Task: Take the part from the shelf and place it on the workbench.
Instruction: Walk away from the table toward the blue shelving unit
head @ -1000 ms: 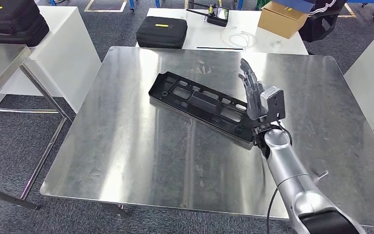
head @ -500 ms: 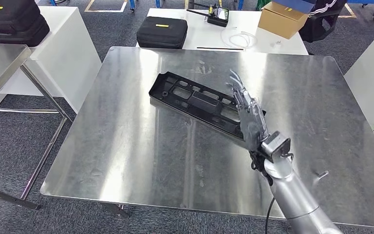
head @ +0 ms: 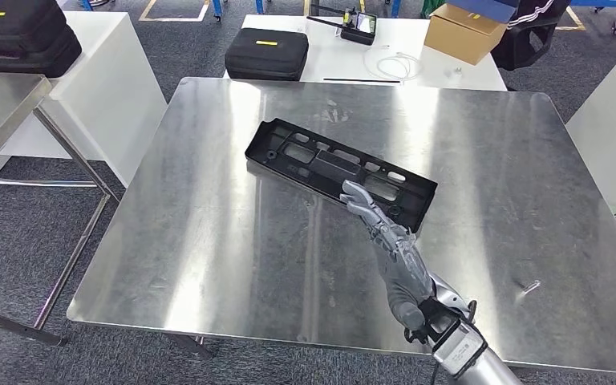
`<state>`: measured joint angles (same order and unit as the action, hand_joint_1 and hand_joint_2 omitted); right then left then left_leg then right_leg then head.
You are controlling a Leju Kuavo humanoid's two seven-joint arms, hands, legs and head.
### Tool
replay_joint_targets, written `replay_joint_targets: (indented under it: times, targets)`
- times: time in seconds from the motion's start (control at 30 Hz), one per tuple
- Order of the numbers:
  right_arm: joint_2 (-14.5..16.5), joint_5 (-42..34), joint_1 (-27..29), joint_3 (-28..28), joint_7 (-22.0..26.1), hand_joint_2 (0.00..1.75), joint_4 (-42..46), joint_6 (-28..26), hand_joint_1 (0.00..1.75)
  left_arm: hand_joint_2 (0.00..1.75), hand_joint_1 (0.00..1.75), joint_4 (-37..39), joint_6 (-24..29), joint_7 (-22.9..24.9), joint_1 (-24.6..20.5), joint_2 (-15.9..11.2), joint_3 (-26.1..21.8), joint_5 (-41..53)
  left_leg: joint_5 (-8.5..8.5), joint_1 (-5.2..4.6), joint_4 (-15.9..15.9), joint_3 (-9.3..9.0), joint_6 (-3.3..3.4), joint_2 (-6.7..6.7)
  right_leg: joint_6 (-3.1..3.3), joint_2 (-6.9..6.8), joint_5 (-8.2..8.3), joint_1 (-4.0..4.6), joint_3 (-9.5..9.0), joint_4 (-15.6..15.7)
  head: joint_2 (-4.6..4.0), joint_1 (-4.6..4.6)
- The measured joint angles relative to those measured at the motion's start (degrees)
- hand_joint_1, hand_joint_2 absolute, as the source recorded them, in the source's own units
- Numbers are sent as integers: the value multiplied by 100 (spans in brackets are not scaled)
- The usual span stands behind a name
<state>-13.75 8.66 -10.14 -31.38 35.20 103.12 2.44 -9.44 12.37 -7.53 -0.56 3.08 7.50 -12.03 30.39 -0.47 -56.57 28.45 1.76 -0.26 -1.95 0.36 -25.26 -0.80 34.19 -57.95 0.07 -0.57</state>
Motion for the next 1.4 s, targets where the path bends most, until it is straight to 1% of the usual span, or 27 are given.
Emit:
replay_joint_targets:
  times: [0.2,0.33,0.4,0.47,0.5,0.53,0.6,0.63,0.67,0.7,0.73,0.77,0.8,0.83,0.87,0.97,1.0,1.03,1.07,1.13,1.17,1.2,1.23,1.3,1.33,1.37,1.4]
  targets:
    - [-32,-7,110,-55,15,0,184,22,0,0,0,0,-5,5,-9,-1,0,-6,5,-2,-8,-1,7,0,-2,0,1,-8,-2,5,0,0]
    - [-35,-16,156,-80,15,0,220,51,0,0,0,0,9,2,-10,-10,0,-11,34,-8,-44,3,60,0,-13,1,7,-32,-13,16,0,-1]
    - [-34,-9,179,-89,15,0,226,61,0,0,0,0,23,-13,-10,-14,0,-13,29,-15,-44,3,85,0,-36,1,22,-33,-25,34,0,-1]
    - [-36,5,196,-89,14,0,238,64,0,0,0,0,32,-33,-15,-2,0,-13,-38,10,55,-46,129,9,-75,-1,33,-4,-41,61,0,-1]
    - [-38,10,198,-86,13,0,245,64,0,0,0,0,37,-42,-18,7,0,-13,-83,38,122,-82,158,17,-85,-2,-6,12,-8,-8,0,1]
    - [-41,13,200,-84,12,0,251,64,0,0,0,0,41,-46,-21,15,-1,-13,-122,68,184,-116,179,27,-86,-5,-96,25,86,-206,0,5]
    - [-51,18,223,-82,4,0,253,64,0,0,0,0,46,-49,-22,25,-2,-13,-146,96,218,-135,196,37,-84,-8,-378,2,437,-923,0,11]
    - [-55,21,241,-83,1,0,252,64,0,0,0,0,47,-49,-21,28,-2,-13,-141,100,216,-134,189,38,-102,-9,-488,-18,618,-1277,0,12]
    - [-58,24,256,-82,-3,0,252,64,0,0,0,0,49,-49,-19,36,-2,-13,-132,107,214,-139,176,36,-139,-11,-521,-42,722,-1465,0,11]
    - [-59,26,264,-81,-3,0,251,64,0,0,0,0,54,-49,-18,44,-2,-13,-117,121,209,-152,154,31,-196,-13,-463,-66,717,-1434,0,11]
    - [-59,27,265,-81,-4,0,251,66,0,0,0,0,62,-49,-18,54,-2,-13,-94,143,202,-174,120,22,-272,-20,-309,-93,581,-1146,0,11]
    - [-59,30,263,-80,-5,0,249,67,0,0,0,0,71,-49,-18,62,-2,-13,-59,162,184,-198,71,13,-352,-30,-136,-124,370,-708,0,12]
    - [-56,36,258,-81,-8,0,240,70,0,0,0,0,81,-49,-20,61,-2,-13,-21,168,161,-207,16,3,-397,-26,-12,-134,162,-328,0,19]
    - [-53,45,255,-83,-11,0,229,72,0,0,0,0,89,-49,-22,62,-2,-12,13,166,134,-204,-34,-5,-394,-17,61,-140,18,-52,0,19]
    - [-51,59,254,-83,-16,0,214,74,0,0,0,0,94,-49,-25,61,-2,-11,36,156,112,-193,-72,-11,-354,-3,63,-136,-38,59,0,15]
    - [-32,125,255,-79,-17,0,166,74,0,0,0,0,97,-53,-28,73,-2,-3,81,173,78,-179,-123,-15,-175,23,9,-127,-19,15,0,-2]
    - [-16,150,251,-74,-11,0,155,73,0,0,0,0,96,-57,-30,75,-2,2,146,185,-13,-144,-137,-8,-124,21,-5,-130,-27,10,0,-2]
    - [2,173,247,-66,-6,0,145,72,0,0,0,0,92,-64,-34,78,-1,6,264,192,-219,-49,-151,0,-79,18,-14,-130,-38,14,0,-3]
    - [19,192,243,-57,-3,0,134,70,0,0,0,0,83,-71,-37,79,-1,11,427,193,-549,117,-158,7,-43,11,-20,-123,-43,17,0,-2]
    - [38,227,237,-45,-1,0,107,68,0,0,0,0,53,-79,-33,78,0,22,753,188,-1392,592,-152,9,0,-1,-31,-84,-42,16,0,-3]
    - [44,242,238,-43,-1,0,92,67,0,0,0,0,36,-80,-26,76,0,26,801,186,-1669,775,-138,9,13,-2,-34,-63,-44,16,0,-3]
    - [49,256,239,-40,-1,0,80,66,0,0,0,0,18,-80,-19,74,0,30,725,181,-1733,859,-114,9,19,1,-36,-45,-51,15,0,-4]
    - [57,270,239,-35,-1,0,72,65,0,0,0,0,2,-80,-14,72,0,33,531,172,-1544,819,-80,9,20,5,-37,-31,-62,15,0,-3]
    - [79,292,232,-22,-3,0,66,64,0,0,0,0,-22,-79,-21,63,0,39,73,143,-779,521,11,7,18,12,-38,-12,-88,15,0,-2]
    - [91,300,226,-15,-7,0,66,64,0,0,0,0,-28,-78,-27,59,1,42,-70,124,-452,391,38,8,15,13,-40,9,-90,11,0,-1]
    - [101,303,220,-9,-13,0,66,63,0,0,0,0,-31,-76,-32,55,1,43,-135,100,-259,319,53,7,6,11,-38,22,-84,9,0,1]
    - [110,305,217,-4,-18,0,65,63,0,0,0,0,-33,-74,-35,52,1,44,-142,75,-184,300,60,7,-10,9,-32,26,-75,11,0,3]
